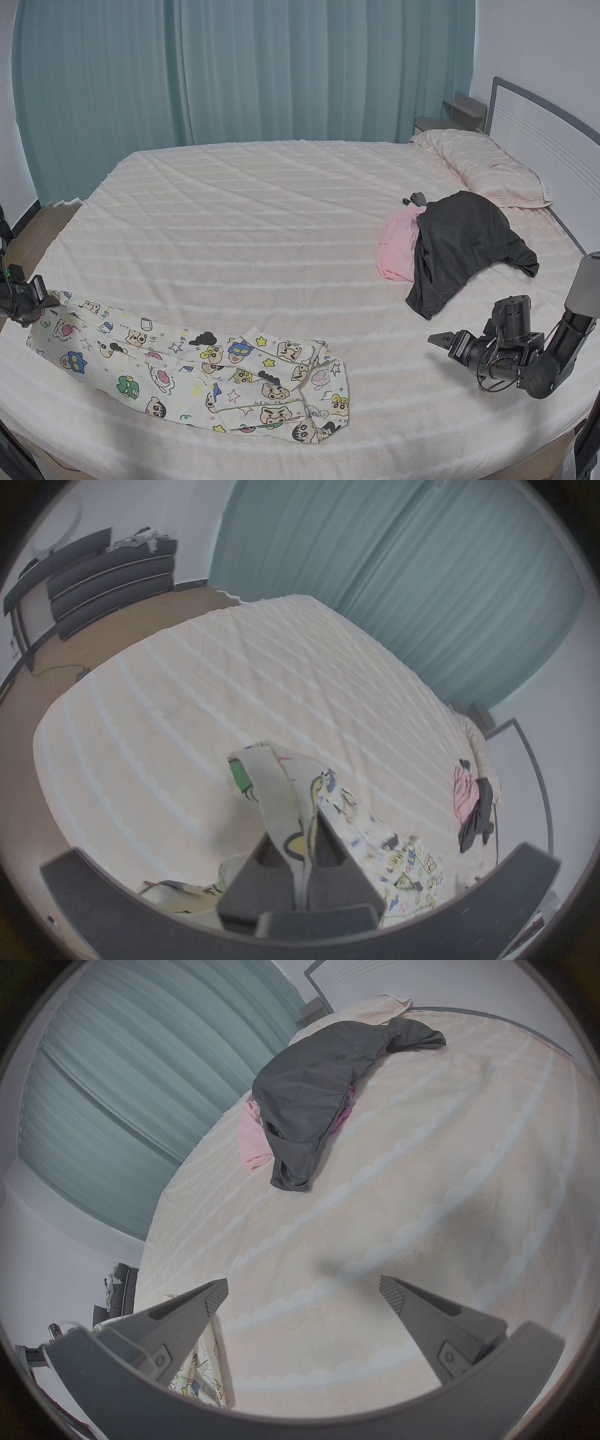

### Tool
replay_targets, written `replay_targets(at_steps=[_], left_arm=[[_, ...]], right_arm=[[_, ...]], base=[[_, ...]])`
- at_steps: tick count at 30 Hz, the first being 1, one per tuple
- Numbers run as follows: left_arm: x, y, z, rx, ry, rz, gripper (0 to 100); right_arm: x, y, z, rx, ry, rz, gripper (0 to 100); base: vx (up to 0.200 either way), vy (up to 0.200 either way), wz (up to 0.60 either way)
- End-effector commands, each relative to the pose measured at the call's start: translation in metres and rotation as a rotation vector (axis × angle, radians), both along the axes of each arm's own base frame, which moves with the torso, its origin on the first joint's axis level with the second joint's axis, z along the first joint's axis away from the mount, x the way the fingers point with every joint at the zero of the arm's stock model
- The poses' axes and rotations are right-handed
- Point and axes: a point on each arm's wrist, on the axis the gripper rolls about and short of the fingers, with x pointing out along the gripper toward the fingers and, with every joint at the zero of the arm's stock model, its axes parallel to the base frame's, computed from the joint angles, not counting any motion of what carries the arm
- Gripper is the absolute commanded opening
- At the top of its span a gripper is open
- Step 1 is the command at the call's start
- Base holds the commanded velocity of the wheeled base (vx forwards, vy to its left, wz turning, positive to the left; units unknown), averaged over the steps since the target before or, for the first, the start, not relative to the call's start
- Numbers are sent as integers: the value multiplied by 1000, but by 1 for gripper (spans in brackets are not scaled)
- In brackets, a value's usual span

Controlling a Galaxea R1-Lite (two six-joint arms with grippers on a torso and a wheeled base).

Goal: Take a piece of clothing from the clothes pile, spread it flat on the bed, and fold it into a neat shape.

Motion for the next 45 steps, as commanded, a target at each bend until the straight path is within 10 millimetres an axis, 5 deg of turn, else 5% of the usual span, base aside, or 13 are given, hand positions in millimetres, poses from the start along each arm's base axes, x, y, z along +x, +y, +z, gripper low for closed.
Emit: replay_targets(at_steps=[1, 2, 6, 11, 21, 31, 41, 42, 45], left_arm=[[3, -71, 9, 65, 44, -151, 0], [3, -73, 9, 68, 46, -155, 0], [10, -154, 0, 144, 127, -243, 0], [12, -231, 0, 146, 114, -338, 0], [27, -358, -50, 153, 129, -477, 0], [14, -407, -47, 126, 90, -589, 0], [16, -421, -48, 108, 72, -606, 0], [15, -423, -47, 104, 66, -612, 100], [13, -425, -47, 101, 66, -619, 100]], right_arm=[[-1, 1, -1, -1, 4, 6, 100], [-1, 1, 0, 0, 2, 6, 100], [-1, 1, 0, 0, 2, 6, 100], [-2, 2, 0, 0, 2, 9, 100], [-2, 2, -1, -1, 5, 10, 100], [-2, 3, -1, -1, 7, 13, 100], [-3, 5, -2, -2, 8, 19, 100], [-3, 5, -2, -2, 10, 19, 100], [-3, 5, -2, -3, 11, 19, 100]], base=[[0, 0, 0], [0, 0, 0], [0, 0, 0], [0, 0, 0], [0, 0, 0], [0, 0, 0], [0, 0, 0], [0, 0, 0], [0, 0, 0]])
